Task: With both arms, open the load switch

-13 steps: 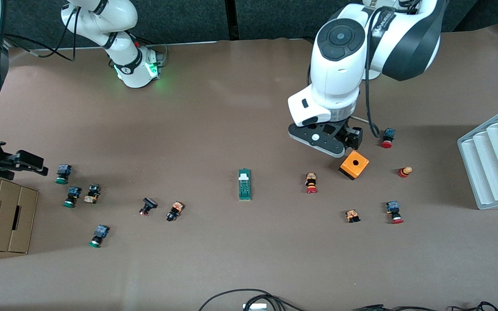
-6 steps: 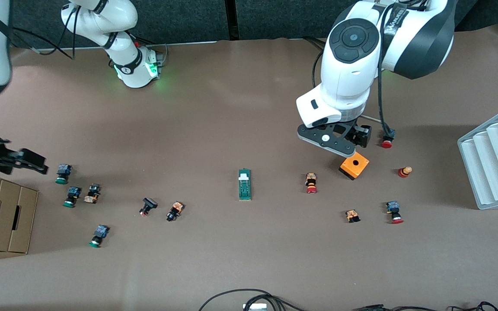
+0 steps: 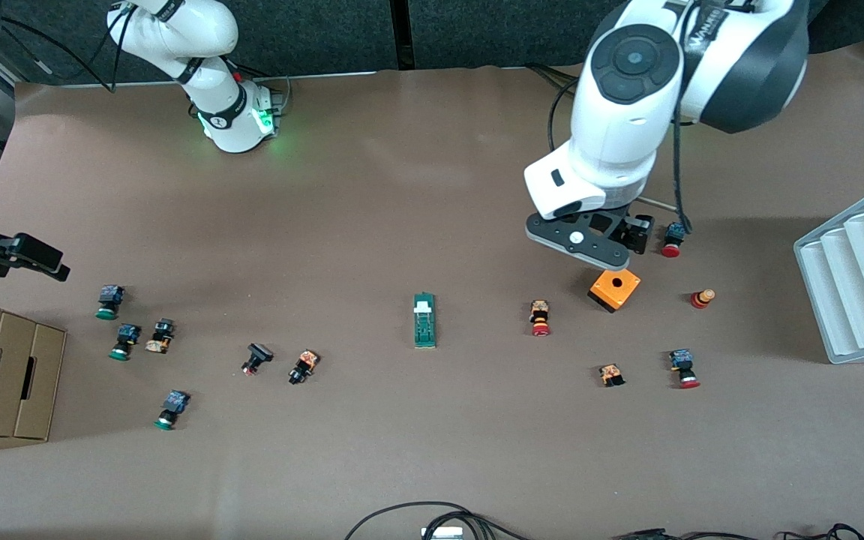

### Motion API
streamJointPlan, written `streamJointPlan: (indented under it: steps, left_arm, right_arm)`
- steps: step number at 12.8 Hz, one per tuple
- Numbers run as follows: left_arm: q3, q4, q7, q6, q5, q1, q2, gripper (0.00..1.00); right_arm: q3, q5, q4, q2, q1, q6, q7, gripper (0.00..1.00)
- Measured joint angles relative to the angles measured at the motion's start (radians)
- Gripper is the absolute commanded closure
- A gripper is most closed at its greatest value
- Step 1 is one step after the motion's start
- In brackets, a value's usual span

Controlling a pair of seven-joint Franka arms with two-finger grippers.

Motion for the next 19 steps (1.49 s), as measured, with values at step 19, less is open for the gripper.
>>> streamJointPlan:
  steps: [19]
  left_arm:
    - [-0.238,-0.355,0.003,0.091,-0.003,0.572,-0.320,0.00]
  right_arm:
    - [0.014,0.000,-0.014,-0.003,0.013,-0.061,-0.054,0.00]
